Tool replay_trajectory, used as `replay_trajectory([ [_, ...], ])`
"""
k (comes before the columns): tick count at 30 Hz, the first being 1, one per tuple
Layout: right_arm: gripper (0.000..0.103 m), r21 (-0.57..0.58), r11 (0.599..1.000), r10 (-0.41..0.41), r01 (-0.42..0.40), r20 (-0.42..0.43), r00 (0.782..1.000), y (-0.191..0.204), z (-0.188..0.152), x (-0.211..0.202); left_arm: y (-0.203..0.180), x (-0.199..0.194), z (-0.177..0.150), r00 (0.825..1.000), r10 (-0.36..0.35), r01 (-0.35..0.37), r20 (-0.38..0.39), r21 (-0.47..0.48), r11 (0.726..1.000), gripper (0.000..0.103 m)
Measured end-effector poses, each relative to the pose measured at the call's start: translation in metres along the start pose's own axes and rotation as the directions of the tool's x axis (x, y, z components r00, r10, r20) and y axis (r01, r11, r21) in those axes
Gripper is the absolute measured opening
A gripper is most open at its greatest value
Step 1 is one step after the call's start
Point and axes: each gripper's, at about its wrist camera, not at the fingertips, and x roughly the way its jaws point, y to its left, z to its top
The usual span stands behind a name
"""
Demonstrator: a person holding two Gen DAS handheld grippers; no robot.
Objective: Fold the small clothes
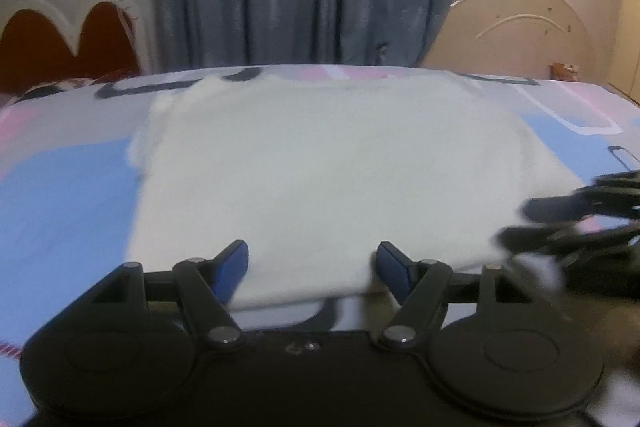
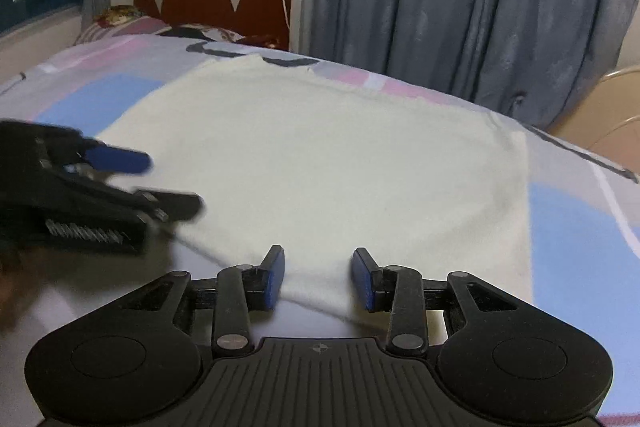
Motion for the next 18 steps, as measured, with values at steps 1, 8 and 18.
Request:
replay_trajectory([
  [1, 0.036, 0.018, 1.000, -0.006, 0.006, -0.003, 1.000, -0.007, -0.002, -0.002, 0.007, -0.003, -0.003, 1.000, 0.004, -0.004, -0.001, -0.009, 1.000, 0.071],
  [8, 0.036, 0.078, 0.994, -0.067, 0.070, -0.042, 0.997, -0.030, -0.011, -0.016, 0.022, -0.008, -0.004, 1.000, 0.024, -0.024, -0.019, -0.013, 1.000, 0.071],
  [18, 0.036, 0.163, 0.975, -0.144, 0.152, -0.061, 0.988, -0.051, -0.008, -0.022, 0.013, -0.003, -0.003, 0.999, 0.040, -0.041, -0.032, -0.030, 0.999, 0.071],
])
